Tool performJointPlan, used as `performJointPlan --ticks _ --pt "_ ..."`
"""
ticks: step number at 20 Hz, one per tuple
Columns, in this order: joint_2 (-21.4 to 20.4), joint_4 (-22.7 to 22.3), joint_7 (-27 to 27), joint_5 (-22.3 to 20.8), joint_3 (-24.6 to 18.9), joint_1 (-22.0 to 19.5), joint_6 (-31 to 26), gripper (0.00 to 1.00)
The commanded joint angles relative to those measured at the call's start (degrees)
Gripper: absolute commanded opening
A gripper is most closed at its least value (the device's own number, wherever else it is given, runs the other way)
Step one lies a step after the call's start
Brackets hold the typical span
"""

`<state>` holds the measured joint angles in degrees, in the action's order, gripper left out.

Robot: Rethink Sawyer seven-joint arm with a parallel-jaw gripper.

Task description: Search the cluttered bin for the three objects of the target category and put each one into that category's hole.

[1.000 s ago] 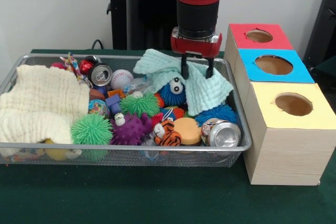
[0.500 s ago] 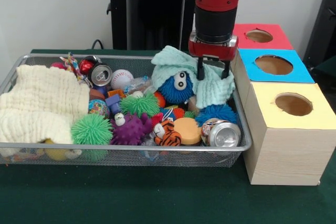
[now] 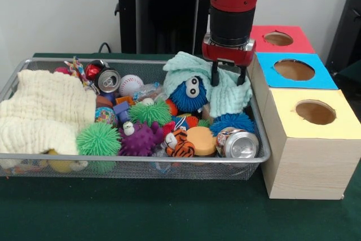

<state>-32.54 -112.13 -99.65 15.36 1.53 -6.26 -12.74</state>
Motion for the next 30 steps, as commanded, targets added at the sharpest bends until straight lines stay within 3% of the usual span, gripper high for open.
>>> performJointPlan --ticks 1,5,15,19,22,30 --pt "3.20 -0.27 -13.32 2.78 -2.78 0.76 1.36 1.00" --pt "-1.03 -2.15 -11.48 1.14 -1.05 0.74 -2.83 1.00" --pt "-18.07 -6.34 -6.69 -2.28 3.88 -0.62 -19.25 1.00" --pt "-21.92 -6.80 -5.03 -3.36 5.22 -1.58 -24.07 1.00" --pt "-22.90 -8.46 -2.49 -4.03 4.30 -3.44 -22.51 1.00" --pt "-19.54 -10.78 -1.06 -5.74 0.19 -7.71 -13.24 1.00"
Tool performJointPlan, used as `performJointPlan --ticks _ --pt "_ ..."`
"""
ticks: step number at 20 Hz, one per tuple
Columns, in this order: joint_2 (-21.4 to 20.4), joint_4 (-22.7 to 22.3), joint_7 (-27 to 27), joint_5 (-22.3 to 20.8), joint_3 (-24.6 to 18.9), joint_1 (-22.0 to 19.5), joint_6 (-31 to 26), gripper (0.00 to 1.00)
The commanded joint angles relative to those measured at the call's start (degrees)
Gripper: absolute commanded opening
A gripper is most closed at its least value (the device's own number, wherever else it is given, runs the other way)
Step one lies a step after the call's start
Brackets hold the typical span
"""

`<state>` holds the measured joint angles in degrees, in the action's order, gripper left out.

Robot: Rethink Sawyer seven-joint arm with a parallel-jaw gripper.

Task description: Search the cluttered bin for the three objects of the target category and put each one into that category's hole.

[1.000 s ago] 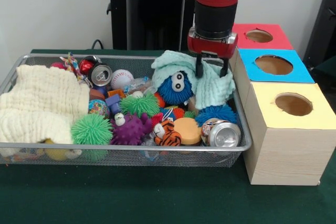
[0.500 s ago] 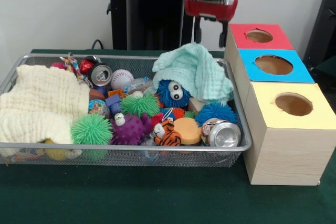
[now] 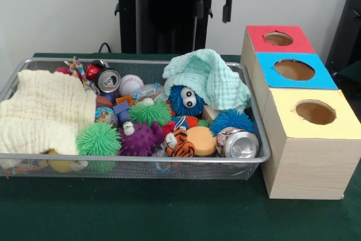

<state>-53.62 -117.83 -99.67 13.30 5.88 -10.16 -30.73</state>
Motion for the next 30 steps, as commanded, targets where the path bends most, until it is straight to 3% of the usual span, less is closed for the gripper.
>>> performJointPlan --ticks 1,4,14,22,30 --pt "2.04 -5.22 -1.00 -3.81 -4.60 -4.29 5.64 1.00" --pt "3.83 -5.73 -0.77 -4.81 -5.56 -6.04 8.56 1.00" --pt "11.12 -3.99 1.28 -15.03 -7.35 -11.87 15.91 1.00" --pt "12.92 -2.23 -0.20 -20.13 -8.61 -13.95 16.29 1.00" --pt "14.31 -0.03 -1.36 -22.48 -9.63 -14.48 15.72 1.00"
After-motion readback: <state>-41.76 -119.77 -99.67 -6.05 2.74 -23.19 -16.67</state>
